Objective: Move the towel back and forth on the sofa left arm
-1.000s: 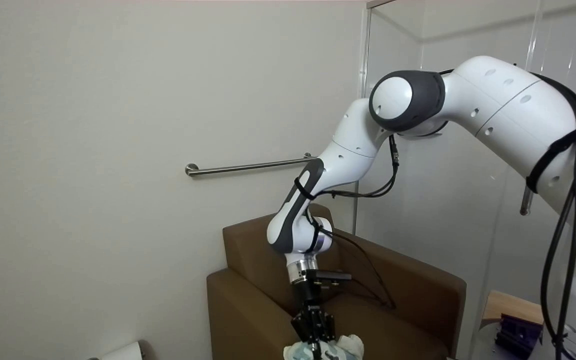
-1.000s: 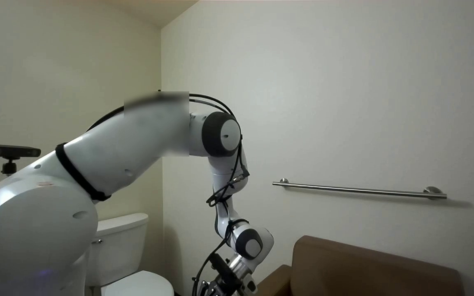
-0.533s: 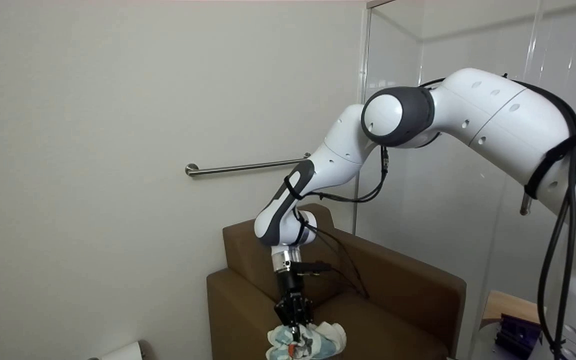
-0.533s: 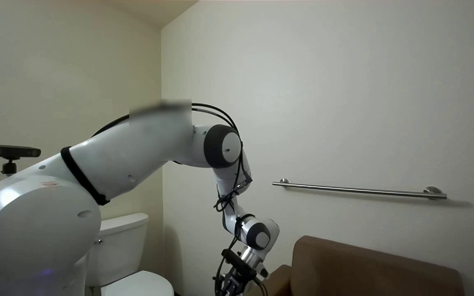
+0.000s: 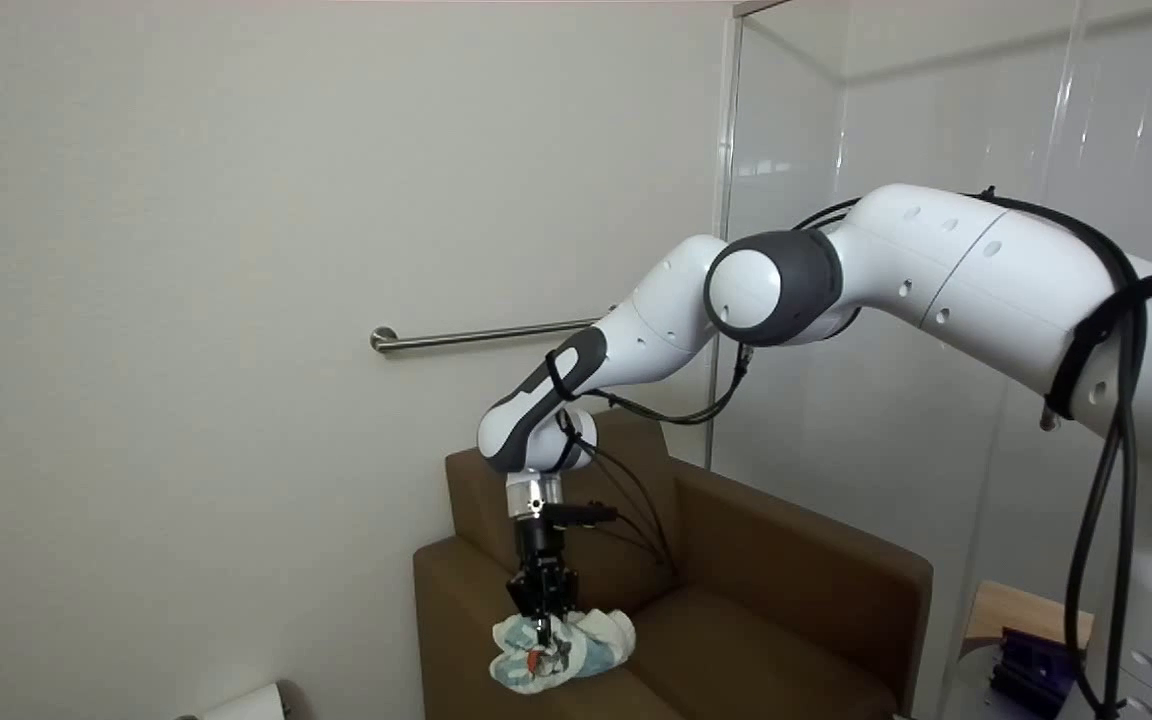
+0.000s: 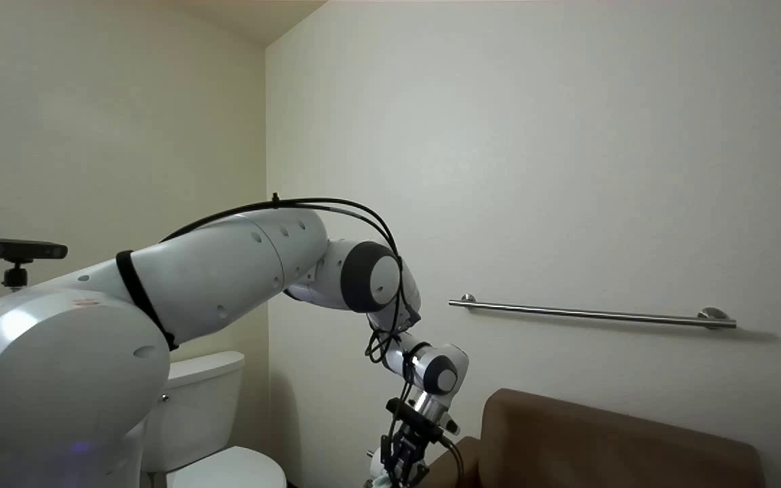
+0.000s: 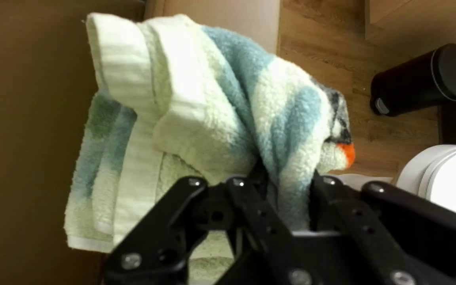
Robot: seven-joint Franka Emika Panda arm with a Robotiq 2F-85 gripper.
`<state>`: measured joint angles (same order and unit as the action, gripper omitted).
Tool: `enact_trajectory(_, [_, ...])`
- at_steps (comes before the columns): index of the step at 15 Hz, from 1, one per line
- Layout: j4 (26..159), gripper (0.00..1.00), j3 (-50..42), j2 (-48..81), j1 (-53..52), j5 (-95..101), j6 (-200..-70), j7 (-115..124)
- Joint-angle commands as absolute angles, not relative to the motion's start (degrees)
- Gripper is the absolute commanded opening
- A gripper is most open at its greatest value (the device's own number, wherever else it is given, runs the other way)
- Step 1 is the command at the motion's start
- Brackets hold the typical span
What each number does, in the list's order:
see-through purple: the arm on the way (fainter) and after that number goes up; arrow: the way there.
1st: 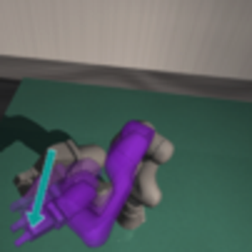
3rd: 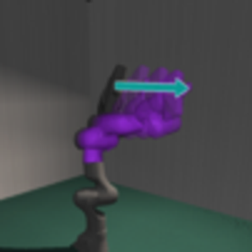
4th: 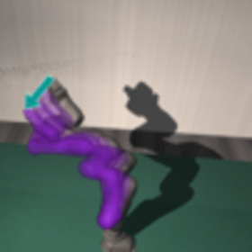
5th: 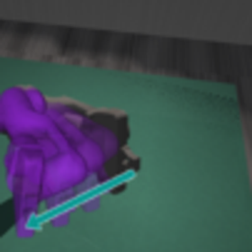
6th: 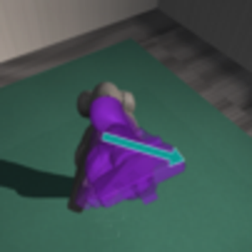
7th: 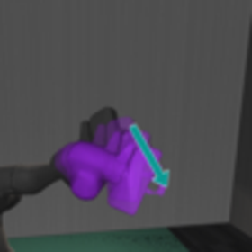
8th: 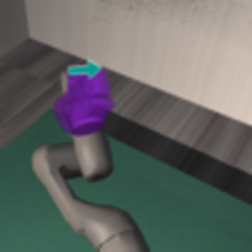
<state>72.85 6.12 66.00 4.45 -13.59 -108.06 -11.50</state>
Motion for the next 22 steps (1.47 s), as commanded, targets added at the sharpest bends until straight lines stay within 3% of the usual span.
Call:
enact_trajectory(1, [59.52,0.09,5.51,71.7,3.46,-11.31,-104.48,-10.14])
enact_trajectory(6, [43.74,0.09,4.84,78.65,2.17,-10.07,-99.99,-9.82])
enact_trajectory(11, [37.84,0.09,5.86,82.58,2.41,-9.84,-96.57,-11.19])
enact_trajectory(22, [57.15,0.09,5.75,75.39,4.73,-13.7,-100.25,-11.42])
